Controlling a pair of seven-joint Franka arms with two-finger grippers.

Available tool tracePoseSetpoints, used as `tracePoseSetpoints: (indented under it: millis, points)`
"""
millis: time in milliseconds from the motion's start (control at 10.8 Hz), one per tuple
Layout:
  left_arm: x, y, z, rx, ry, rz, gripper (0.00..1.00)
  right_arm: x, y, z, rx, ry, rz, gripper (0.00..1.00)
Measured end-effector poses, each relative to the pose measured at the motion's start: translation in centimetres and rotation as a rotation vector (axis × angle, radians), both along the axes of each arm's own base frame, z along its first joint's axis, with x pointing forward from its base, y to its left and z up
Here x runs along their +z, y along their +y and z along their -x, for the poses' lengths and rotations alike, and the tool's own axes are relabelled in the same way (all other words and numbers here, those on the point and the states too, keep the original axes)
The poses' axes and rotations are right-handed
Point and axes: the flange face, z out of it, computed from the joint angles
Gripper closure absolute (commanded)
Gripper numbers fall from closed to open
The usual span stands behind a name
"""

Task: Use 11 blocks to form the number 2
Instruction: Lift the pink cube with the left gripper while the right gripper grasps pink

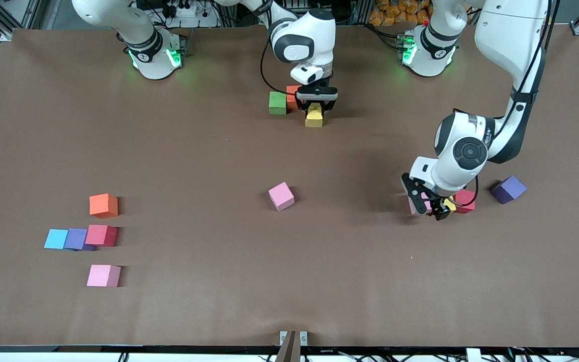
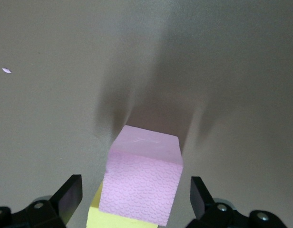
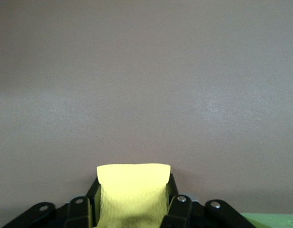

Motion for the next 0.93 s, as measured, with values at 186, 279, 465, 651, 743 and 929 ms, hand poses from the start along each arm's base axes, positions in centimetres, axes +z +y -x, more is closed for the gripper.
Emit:
tracePoseSetpoints:
  millis: [186, 279, 465, 651, 743, 929]
  points:
    - [-0.2, 0.0, 0.0, -0.001, -0.005, 0.002, 0.00, -0.3, -0.1, -0.1, -0.003, 0.001, 0.006, 0.00]
    - [-0.4, 0.0, 0.0, -0.001, -0.005, 0.002, 0.00, -0.4, -0.2, -0.6, -0.011, -0.001, 0.006, 0.00]
    - [-1.0, 0.0, 0.1, -0.003, -0.009, 0.004, 0.00, 0.2, -0.5, -2.6, -0.044, -0.005, -0.009, 0.00]
    - [-1.6, -0.1, 0.0, -0.006, -0.017, 0.006, 0.00, 1.0, -0.9, -5.1, -0.075, -0.005, -0.029, 0.00]
    - [-1.9, -0.3, 0.0, -0.010, -0.030, 0.011, 0.00, 1.7, -1.3, -6.7, -0.078, 0.006, -0.033, 0.00]
    - [-2.7, -0.6, -0.1, -0.018, -0.048, 0.017, 0.73, 4.3, -3.0, -11.2, -0.036, 0.045, -0.032, 0.00]
